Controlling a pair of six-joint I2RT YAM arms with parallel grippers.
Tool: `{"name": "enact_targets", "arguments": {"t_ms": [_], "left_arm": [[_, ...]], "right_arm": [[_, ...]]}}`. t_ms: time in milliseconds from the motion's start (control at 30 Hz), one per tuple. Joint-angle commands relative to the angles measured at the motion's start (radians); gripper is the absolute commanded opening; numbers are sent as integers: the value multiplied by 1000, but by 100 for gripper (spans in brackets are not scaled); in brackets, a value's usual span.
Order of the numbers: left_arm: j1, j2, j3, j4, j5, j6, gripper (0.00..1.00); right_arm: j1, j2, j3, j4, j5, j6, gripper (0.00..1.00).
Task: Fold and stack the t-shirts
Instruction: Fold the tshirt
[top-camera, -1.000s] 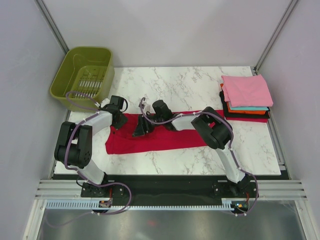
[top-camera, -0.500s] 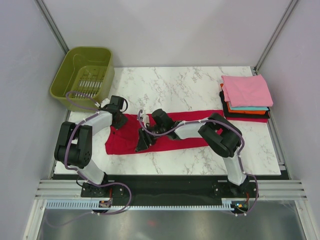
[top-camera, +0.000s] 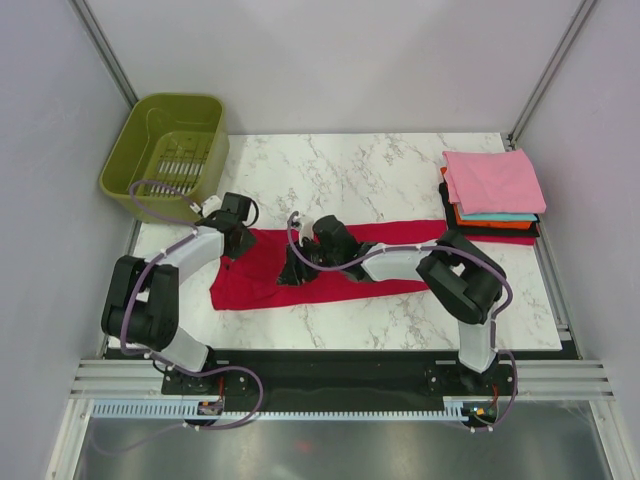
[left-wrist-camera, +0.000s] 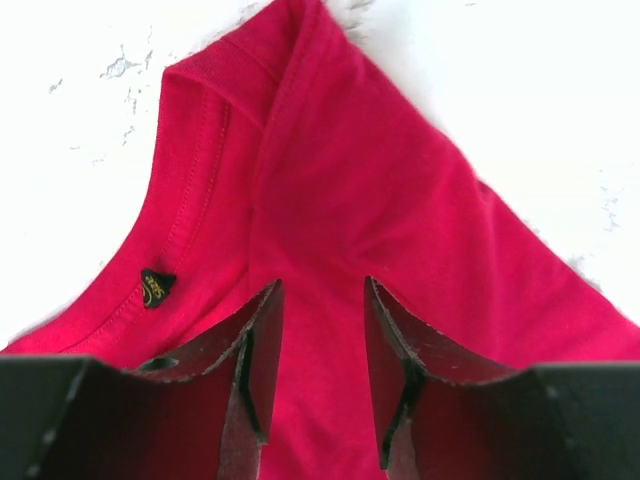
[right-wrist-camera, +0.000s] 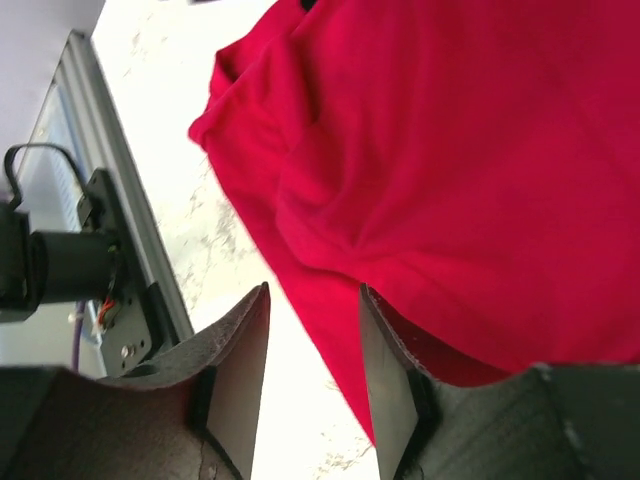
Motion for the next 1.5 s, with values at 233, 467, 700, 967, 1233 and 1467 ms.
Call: {"name": "enact_targets", "arguments": {"t_ms": [233, 467, 700, 967, 1233, 1467], "left_arm": [[-43, -50, -18, 36, -93, 50, 47], [-22, 88, 36, 4, -36, 47, 47], [-19, 99, 49, -3, -51, 53, 46], [-72, 176, 135, -43, -128, 57, 46], [-79, 326, 295, -111, -119, 48, 45], [-80, 498, 500, -166, -105, 36, 45]], "right_arm": [[-33, 40, 7, -95, 180, 49, 36], [-57, 24, 33, -261, 252, 14, 32], [-57, -86, 10, -290, 232, -30, 42], [-62, -296, -50, -359, 420, -69, 60], [-109, -451, -157, -637, 1106, 101, 51], [-304, -530, -329, -668, 1120, 255, 48]]}}
